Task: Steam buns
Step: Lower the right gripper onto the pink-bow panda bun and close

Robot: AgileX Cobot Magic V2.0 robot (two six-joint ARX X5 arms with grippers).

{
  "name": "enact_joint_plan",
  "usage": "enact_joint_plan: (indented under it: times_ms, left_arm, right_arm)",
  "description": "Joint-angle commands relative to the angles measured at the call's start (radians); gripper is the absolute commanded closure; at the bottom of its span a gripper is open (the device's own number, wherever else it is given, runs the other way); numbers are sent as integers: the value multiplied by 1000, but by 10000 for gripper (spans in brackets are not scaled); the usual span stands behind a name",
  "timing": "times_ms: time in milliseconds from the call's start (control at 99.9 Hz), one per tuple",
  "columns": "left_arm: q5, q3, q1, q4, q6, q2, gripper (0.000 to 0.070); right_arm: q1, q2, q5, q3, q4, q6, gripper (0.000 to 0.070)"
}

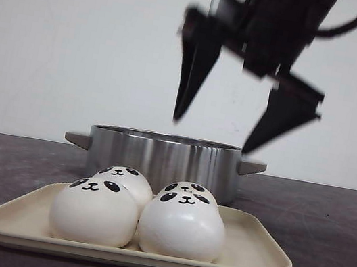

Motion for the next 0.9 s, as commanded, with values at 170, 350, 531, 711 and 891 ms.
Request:
enact_joint_plan:
  times_ms: [170,350,531,711,891]
  left_arm:
    - [3,12,-19,7,0,5,22]
    - [2,12,-24,7,3,5,22]
    - [0,12,-24,5,3,5,22]
    - [-1,12,-24,-8,3,5,22]
    - [-4,12,-25,-8,3,5,22]
  right_arm:
    - [12,105,0,18,39,26,185]
    - [14,172,2,18,45,38,191]
    - [14,193,10,18,89,55,191]
    - [14,194,7,18,117,81,191]
    - [24,230,10,18,109,82,308]
